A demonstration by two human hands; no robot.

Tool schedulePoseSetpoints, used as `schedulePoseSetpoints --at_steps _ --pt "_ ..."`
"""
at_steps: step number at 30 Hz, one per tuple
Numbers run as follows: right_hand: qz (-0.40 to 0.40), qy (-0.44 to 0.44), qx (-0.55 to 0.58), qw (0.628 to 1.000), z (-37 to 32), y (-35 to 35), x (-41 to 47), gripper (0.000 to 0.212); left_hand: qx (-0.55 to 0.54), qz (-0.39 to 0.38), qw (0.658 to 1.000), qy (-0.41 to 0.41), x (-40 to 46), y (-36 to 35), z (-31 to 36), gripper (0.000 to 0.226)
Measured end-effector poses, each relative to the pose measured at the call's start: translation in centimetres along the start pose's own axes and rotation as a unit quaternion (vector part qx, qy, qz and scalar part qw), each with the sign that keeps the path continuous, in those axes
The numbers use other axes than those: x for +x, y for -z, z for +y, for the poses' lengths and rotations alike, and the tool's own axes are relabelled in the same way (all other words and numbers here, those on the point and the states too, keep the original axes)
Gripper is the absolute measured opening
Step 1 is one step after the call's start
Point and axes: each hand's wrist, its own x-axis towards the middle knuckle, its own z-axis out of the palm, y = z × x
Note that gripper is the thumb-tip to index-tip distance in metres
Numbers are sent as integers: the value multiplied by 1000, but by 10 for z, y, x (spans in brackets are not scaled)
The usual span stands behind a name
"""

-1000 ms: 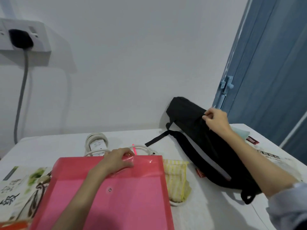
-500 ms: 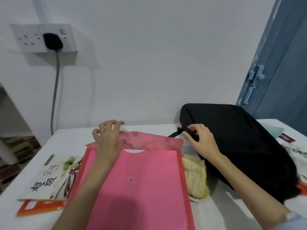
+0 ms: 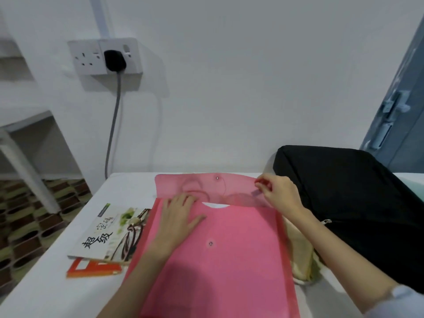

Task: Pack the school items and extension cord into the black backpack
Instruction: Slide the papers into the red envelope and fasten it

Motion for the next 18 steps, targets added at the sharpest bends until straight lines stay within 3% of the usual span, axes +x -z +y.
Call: schedulePoseSetpoints --at_steps 2,5,7,8,11,15,18 --pt "-30 -7 -12 999 -4 7 -3 9 -38 88 995 7 3 5 9 41" --pt "-99 0 -31 995 -15 18 -9 45 -56 160 985 18 12 20 22 53" --pt "-168 -15 48 985 -28 22 -15 62 -44 115 992 -13 21 30 26 56" --pt "-194 -13 83 977 -33 21 -18 60 -55 77 995 -26 26 34 29 60" --pt "-226 66 69 969 -36 -2 -26 14 -94 -15 995 -10 23 35 31 68" --pt "-221 151 -7 963 -34 -35 -33 40 -119 -73 990 -6 4 15 16 18" --pt "-176 205 -55 961 -39 -43 -41 29 -159 -86 984 -2 -3 7 9 22"
